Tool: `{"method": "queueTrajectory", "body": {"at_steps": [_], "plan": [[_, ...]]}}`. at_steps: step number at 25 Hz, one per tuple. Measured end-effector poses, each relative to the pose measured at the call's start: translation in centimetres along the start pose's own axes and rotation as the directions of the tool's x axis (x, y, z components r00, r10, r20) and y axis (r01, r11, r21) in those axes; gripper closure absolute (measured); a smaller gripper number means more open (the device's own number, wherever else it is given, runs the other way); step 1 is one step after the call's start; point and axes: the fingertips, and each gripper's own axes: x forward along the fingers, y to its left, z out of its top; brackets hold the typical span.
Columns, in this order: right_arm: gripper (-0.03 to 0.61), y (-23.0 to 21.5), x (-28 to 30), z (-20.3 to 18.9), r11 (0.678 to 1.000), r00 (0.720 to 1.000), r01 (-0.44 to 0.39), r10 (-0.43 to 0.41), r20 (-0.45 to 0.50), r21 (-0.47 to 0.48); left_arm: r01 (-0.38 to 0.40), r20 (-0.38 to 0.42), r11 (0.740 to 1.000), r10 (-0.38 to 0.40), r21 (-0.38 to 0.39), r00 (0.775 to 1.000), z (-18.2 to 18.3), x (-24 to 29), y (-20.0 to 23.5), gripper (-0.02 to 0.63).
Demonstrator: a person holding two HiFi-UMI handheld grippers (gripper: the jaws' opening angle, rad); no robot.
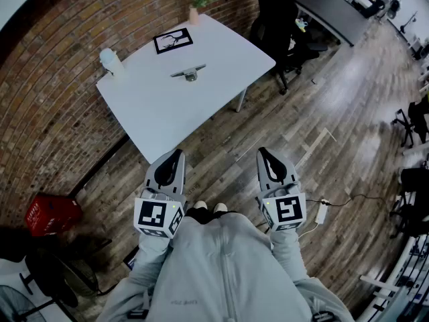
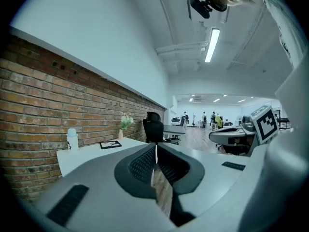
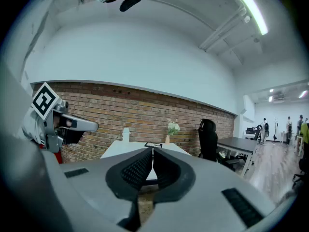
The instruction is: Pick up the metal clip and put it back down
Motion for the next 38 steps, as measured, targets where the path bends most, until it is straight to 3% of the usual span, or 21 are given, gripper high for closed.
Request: {"method": "queueTrajectory", "body": {"at_steps": [10, 17, 28, 38], "plan": [[0.554, -0.9, -1.8, -1.8, 0.997, 0.999, -0.038, 0.038, 0.003, 0.063, -0.017, -0.027, 1.0, 0.017, 0.014, 0.999, -0.8, -0.2, -2.4, 0.581], [0.554, -2.1, 0.0, -2.9, 0.995, 0.999, -0.038, 0.039, -0.013, 0.088, -0.011, -0.044, 1.0, 0.012, 0.02, 0.999, -1.1, 2.1, -2.0, 0.581], [0.554, -6.6, 9.2, -2.7, 0.994, 0.998, -0.027, 0.032, -0.044, 0.101, 0.023, -0.037, 1.0, -0.022, 0.004, 0.999, 0.5, 12.0, 2.6, 0.581], [0.554, -8.7, 19.4, -0.8, 0.994, 0.998, -0.038, 0.044, -0.052, 0.102, 0.012, -0.034, 1.0, -0.012, -0.013, 0.999, 2.6, 19.5, 9.6, 0.581]]}}
